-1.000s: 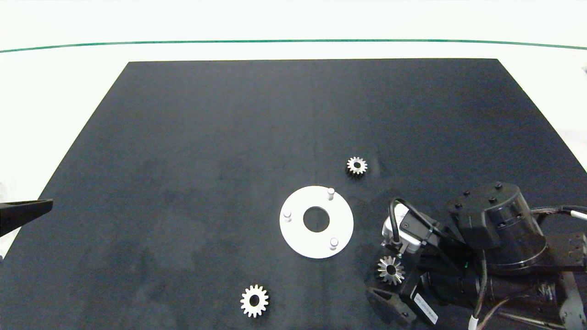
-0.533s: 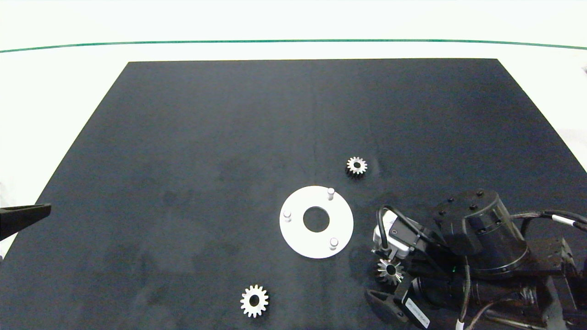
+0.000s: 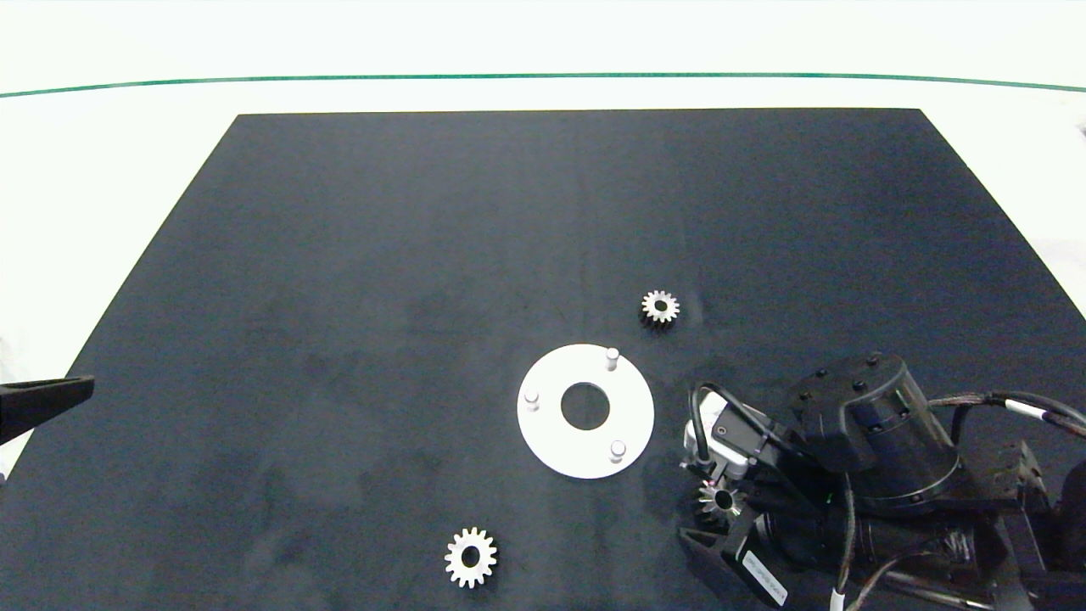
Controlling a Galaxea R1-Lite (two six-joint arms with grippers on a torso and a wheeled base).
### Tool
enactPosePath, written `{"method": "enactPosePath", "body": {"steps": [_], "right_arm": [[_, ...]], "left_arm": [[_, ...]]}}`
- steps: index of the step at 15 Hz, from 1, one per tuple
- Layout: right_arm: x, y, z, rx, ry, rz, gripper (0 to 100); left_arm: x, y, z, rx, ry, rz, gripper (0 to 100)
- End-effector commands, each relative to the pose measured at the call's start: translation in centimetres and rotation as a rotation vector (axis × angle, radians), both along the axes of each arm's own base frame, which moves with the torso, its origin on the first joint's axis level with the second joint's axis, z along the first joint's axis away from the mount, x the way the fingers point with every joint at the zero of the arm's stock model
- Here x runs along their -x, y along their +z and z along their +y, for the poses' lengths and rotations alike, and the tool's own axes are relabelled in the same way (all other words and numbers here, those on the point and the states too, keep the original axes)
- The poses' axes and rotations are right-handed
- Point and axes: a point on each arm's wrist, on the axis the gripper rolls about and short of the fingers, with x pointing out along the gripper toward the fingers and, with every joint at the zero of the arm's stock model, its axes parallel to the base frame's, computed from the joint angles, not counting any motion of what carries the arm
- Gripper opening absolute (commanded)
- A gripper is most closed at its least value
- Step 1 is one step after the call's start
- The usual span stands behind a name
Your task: Install three planetary gears onto the carrier pins
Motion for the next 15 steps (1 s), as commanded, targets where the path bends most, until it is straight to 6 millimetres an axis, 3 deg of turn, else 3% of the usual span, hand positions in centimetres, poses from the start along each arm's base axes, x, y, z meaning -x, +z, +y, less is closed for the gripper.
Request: {"method": "enactPosePath", "body": {"steps": [1, 12, 15], "right_arm": [[0.1, 0.2, -0.1, 0.004, -0.004, -0.012, 60], [0.2, -0.2, -0.3, 0.033, -0.021, -0.002, 37], [0.3, 0.8, -0.2, 0.002, -0.017, -0.035, 31]], "left_arm": [[0.1, 0.0, 0.0, -0.001, 0.001, 0.001, 100], [0.1, 0.0, 0.0, 0.000, 0.002, -0.001, 100], [0.1, 0.0, 0.0, 0.000, 0.001, 0.002, 100]]}}
